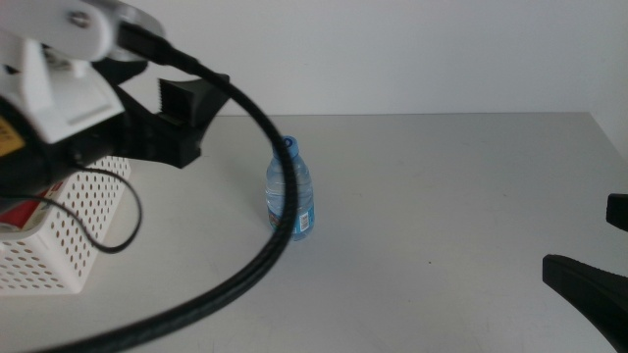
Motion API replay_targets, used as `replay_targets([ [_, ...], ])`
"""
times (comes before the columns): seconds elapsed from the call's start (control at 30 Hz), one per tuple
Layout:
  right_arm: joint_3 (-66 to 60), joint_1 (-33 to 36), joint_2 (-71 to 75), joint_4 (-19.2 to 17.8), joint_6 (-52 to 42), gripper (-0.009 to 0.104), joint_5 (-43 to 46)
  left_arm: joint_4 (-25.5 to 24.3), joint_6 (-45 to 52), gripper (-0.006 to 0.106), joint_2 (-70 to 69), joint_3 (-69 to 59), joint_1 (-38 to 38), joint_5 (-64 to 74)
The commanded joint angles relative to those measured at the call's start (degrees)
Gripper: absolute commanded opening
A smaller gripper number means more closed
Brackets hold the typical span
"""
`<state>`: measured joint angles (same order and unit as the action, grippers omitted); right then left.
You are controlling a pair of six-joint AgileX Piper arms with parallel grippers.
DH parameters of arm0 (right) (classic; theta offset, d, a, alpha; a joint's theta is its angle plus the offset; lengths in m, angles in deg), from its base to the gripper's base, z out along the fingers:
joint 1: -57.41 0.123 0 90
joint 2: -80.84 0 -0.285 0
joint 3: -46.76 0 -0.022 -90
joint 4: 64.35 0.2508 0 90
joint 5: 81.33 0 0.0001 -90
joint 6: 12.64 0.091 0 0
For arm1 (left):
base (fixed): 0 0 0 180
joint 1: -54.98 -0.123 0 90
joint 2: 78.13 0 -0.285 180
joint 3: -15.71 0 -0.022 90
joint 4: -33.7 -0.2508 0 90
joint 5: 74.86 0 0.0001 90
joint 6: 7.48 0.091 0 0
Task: Use arms to grab the bottles and put them into the dustbin to the left of the table.
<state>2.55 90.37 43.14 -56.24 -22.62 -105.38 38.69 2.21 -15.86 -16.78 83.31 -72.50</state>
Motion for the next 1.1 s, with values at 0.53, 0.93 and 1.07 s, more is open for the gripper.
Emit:
replay_targets([
  [0.53,2.1,0.2,0.0,0.1,-0.6,0.078,4.0,-6.3,-6.6,0.090,21.7,-11.0,1.3,-36.6],
  [0.93,2.1,0.2,0.0,0.1,-0.6,0.078,4.0,-8.9,-9.7,0.090,38.0,-6.5,1.2,-51.0],
  [1.07,2.1,0.2,0.0,0.1,-0.6,0.078,4.0,-8.8,-9.7,0.090,41.8,-3.3,0.1,-51.0],
])
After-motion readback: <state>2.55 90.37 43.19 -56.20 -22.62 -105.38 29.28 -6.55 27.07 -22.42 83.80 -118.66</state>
